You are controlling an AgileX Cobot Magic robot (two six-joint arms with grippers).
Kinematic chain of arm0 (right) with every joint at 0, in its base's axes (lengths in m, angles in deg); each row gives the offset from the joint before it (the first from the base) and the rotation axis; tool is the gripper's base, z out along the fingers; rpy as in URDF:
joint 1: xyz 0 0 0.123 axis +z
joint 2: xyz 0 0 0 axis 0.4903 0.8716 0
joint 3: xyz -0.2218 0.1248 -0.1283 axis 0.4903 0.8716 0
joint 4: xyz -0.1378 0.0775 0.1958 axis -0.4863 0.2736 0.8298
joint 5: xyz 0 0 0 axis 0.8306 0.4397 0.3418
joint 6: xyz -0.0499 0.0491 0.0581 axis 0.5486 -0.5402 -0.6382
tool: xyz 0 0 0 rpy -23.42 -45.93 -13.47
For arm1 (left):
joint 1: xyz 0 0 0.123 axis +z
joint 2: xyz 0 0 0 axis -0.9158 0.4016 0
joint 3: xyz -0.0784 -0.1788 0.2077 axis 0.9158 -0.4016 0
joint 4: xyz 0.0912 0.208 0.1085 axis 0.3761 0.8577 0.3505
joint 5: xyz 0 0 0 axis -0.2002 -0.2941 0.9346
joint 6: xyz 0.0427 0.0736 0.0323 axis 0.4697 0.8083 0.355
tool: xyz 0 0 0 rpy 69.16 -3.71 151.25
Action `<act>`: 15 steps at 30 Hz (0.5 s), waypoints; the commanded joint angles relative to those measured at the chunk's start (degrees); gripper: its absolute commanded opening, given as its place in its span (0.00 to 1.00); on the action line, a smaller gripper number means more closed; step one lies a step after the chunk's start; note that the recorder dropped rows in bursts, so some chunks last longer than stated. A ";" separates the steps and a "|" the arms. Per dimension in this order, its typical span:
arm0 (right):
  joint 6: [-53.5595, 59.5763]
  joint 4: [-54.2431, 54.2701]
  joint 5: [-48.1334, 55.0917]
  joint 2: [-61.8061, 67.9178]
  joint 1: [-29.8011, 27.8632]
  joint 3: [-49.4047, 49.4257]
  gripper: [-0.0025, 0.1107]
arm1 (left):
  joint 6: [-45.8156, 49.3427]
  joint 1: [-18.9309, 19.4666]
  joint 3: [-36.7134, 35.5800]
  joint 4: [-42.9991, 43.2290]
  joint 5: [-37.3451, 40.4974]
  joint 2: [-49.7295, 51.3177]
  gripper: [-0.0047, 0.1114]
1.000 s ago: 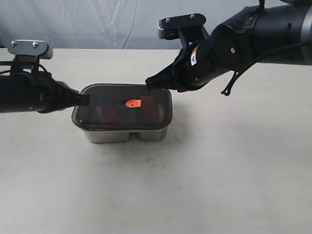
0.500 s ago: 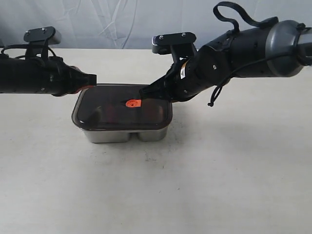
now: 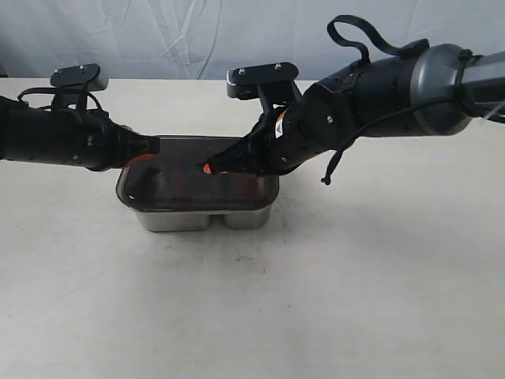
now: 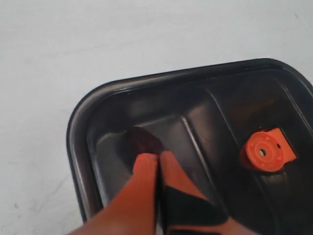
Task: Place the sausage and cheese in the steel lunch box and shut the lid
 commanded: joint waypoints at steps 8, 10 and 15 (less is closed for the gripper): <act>0.66 0.61 -0.13 4.76 0.08 0.12 0.02 | -7.22 0.09 0.36 7.18 0.11 4.40 0.04; 0.66 0.61 -0.13 4.76 0.08 0.12 0.02 | -7.22 0.09 0.36 7.32 0.33 5.23 0.04; 0.66 0.73 0.56 6.48 0.08 0.12 0.02 | -9.48 0.09 0.36 9.26 0.54 5.46 0.04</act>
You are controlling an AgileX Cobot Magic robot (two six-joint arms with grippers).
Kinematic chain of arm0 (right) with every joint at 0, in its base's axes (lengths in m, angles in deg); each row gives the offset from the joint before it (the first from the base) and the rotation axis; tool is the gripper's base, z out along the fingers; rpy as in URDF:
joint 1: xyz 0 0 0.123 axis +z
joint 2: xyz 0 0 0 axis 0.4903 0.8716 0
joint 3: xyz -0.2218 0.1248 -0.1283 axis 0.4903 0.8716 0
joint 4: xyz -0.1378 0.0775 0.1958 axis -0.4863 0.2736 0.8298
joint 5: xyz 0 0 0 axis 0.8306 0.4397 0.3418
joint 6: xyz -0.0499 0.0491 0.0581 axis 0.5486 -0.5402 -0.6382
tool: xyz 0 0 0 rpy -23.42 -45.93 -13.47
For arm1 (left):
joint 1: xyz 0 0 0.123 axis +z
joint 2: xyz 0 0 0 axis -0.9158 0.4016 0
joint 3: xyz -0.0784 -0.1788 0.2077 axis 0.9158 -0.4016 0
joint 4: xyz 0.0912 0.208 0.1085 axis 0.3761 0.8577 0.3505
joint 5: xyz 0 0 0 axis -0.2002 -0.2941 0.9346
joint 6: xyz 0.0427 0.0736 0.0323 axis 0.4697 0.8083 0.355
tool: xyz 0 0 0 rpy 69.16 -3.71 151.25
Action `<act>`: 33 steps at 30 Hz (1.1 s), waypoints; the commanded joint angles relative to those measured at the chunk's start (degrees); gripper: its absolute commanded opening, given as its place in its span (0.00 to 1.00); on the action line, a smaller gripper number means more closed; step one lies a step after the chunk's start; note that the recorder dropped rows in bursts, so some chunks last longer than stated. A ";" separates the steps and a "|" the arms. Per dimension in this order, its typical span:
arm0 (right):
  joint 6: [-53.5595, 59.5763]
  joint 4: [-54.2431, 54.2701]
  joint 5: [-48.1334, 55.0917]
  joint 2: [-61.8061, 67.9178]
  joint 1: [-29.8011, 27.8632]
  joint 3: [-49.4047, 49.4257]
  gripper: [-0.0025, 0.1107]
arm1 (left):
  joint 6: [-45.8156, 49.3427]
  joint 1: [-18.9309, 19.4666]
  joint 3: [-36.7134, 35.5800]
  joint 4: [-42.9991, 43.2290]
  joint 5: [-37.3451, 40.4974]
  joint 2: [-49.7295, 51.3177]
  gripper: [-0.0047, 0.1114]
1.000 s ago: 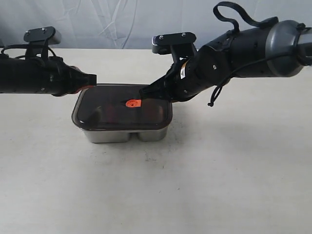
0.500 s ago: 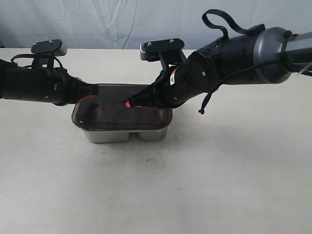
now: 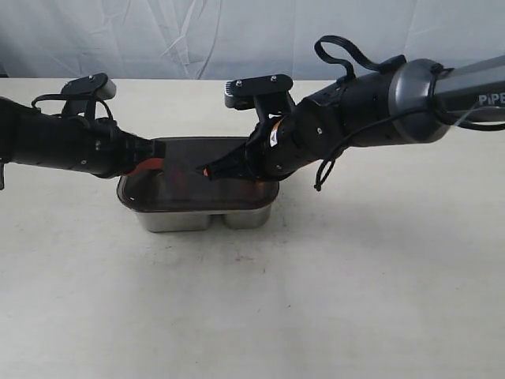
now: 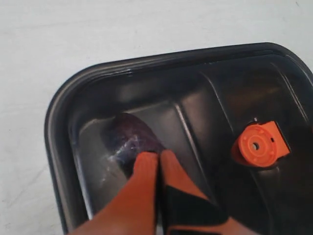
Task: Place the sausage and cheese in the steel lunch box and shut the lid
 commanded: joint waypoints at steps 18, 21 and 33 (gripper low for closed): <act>0.43 -1.59 0.45 -3.80 -0.68 0.46 0.02 | -24.97 0.09 0.88 30.14 7.15 -13.62 0.04; 0.43 -2.11 -2.66 -3.80 -0.81 0.46 0.02 | -33.58 0.09 -0.98 37.79 4.08 -13.50 0.04; 0.38 -2.00 -3.54 -1.99 -2.42 0.46 0.02 | -33.40 -0.12 -2.23 36.78 4.87 -8.04 0.04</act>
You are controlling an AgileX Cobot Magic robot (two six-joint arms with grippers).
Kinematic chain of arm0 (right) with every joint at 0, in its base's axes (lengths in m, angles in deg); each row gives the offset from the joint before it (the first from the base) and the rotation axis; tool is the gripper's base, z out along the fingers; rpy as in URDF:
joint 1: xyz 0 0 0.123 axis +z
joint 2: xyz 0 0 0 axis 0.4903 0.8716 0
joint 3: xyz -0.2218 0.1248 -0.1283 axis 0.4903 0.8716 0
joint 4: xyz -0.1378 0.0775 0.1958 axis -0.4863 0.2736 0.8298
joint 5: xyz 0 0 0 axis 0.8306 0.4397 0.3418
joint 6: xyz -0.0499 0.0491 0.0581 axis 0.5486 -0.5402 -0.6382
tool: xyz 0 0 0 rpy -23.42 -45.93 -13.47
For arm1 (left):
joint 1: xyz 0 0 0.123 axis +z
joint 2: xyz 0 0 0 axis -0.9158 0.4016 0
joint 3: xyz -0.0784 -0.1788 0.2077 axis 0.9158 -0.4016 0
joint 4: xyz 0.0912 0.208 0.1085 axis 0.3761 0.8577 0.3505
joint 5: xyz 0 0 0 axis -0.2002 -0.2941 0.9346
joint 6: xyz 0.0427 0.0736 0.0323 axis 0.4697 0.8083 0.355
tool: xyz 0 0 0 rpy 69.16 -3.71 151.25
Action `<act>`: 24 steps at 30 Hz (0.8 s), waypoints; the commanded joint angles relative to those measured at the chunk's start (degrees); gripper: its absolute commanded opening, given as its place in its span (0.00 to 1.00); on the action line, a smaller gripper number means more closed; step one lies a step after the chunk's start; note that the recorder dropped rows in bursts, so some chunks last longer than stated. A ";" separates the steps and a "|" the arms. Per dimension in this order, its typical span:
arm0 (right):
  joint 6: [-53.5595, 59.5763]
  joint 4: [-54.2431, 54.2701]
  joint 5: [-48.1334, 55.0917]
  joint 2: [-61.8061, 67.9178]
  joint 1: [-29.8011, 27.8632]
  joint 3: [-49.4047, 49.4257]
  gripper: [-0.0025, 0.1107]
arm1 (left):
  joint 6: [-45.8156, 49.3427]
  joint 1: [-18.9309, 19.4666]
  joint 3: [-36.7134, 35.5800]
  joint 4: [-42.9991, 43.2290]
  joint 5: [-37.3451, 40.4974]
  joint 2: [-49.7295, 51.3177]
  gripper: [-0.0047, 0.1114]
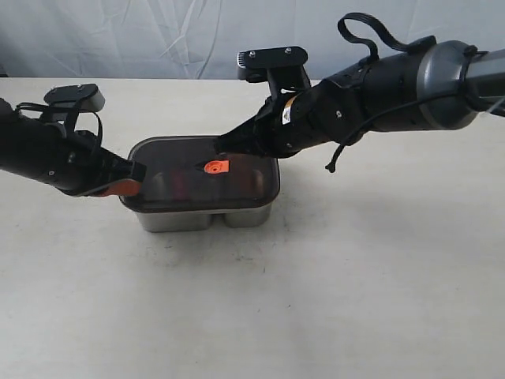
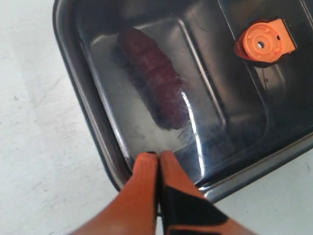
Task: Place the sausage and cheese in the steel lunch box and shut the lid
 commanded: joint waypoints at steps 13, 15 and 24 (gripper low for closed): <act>0.37 -0.53 3.02 6.67 -0.32 0.29 0.02 | -0.12 -0.12 -0.20 -0.42 0.25 1.56 0.04; 0.37 -0.53 3.19 6.79 -0.32 0.29 0.02 | -0.12 -0.12 -0.20 -0.42 0.14 1.56 0.04; 0.37 0.10 4.27 6.79 -0.32 0.29 0.02 | -0.22 -0.12 -0.20 -0.41 0.41 4.64 0.04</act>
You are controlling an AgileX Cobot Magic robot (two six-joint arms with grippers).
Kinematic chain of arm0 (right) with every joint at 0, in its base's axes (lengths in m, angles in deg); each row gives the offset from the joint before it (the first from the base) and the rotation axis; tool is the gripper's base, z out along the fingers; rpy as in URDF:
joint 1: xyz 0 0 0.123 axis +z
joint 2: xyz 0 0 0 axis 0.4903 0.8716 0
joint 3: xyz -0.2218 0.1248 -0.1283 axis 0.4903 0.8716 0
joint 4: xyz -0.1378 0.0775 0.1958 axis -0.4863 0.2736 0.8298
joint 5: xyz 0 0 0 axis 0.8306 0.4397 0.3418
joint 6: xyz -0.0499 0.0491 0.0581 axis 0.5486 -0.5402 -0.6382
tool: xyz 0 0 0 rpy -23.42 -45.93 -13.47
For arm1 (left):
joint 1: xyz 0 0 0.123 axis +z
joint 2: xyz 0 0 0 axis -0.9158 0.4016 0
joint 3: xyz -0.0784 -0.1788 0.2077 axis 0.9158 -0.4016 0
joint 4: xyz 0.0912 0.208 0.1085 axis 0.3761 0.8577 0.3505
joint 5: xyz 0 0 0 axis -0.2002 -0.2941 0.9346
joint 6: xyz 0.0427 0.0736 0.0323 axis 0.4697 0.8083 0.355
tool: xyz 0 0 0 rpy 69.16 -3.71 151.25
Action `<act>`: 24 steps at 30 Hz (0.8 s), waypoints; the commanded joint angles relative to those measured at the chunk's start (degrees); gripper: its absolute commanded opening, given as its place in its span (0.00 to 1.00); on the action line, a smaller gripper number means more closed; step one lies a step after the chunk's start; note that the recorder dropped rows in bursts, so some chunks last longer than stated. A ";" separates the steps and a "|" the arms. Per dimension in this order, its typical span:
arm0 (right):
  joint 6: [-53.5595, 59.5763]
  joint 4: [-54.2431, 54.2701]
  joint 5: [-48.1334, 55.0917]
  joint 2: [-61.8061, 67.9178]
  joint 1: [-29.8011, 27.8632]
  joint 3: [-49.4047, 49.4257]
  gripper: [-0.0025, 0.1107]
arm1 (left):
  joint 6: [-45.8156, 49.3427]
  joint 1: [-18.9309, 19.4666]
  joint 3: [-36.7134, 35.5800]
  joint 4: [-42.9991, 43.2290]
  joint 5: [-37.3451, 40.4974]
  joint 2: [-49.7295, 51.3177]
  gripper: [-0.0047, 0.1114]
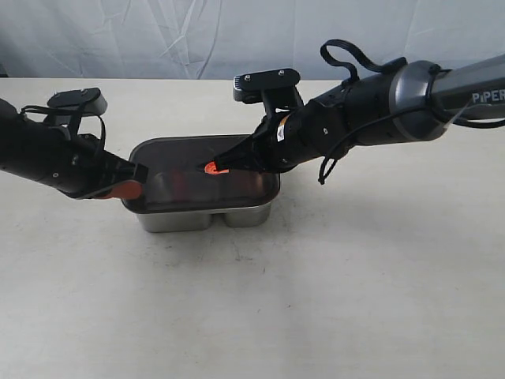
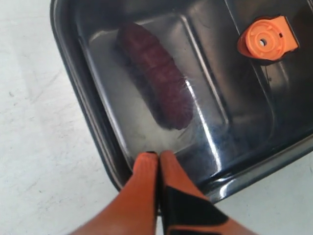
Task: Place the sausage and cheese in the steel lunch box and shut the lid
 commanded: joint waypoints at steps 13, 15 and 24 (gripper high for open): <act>0.27 -0.81 5.19 -4.94 -0.32 0.61 0.02 | 12.04 -0.12 -0.31 -12.54 -1.51 -2.63 0.04; 0.27 -0.91 5.29 -6.29 -0.32 0.61 0.02 | 12.58 -0.12 -0.21 -13.12 -3.16 -3.82 0.04; 0.27 0.10 9.05 -7.33 -0.22 1.37 0.02 | 13.62 0.00 0.29 -13.12 -9.07 -1.38 0.04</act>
